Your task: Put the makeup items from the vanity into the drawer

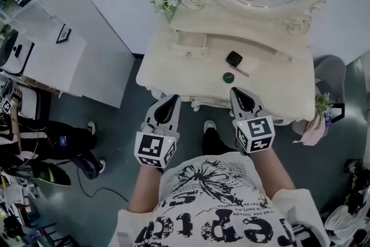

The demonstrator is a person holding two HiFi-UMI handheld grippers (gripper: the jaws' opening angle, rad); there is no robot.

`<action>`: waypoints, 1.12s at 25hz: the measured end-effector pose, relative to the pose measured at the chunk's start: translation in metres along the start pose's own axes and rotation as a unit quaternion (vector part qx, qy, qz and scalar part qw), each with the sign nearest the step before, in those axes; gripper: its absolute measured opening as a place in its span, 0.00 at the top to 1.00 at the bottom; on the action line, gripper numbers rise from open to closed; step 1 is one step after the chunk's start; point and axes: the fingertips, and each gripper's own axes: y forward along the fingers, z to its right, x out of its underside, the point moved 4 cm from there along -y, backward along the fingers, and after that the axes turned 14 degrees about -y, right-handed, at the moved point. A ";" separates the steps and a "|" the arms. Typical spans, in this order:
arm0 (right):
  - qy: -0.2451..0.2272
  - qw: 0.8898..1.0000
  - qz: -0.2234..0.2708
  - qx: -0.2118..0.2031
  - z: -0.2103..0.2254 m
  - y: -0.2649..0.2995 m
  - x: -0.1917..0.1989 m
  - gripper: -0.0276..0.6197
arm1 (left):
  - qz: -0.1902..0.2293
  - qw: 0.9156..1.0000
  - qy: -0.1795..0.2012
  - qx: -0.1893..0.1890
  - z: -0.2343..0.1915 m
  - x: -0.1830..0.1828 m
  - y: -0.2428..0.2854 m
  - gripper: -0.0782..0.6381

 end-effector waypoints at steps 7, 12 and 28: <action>0.028 0.999 -0.041 -0.021 0.060 0.066 0.019 0.93 | -0.013 1.000 -0.007 -0.009 -0.027 -0.021 0.091 0.86; 0.031 0.995 -0.085 -0.038 0.075 0.094 0.047 0.93 | -0.035 0.999 -0.032 -0.004 -0.041 -0.006 0.135 0.86; 0.093 0.959 -0.267 -0.026 0.051 0.144 0.143 0.92 | -0.130 0.985 -0.044 0.106 -0.098 0.033 0.207 0.86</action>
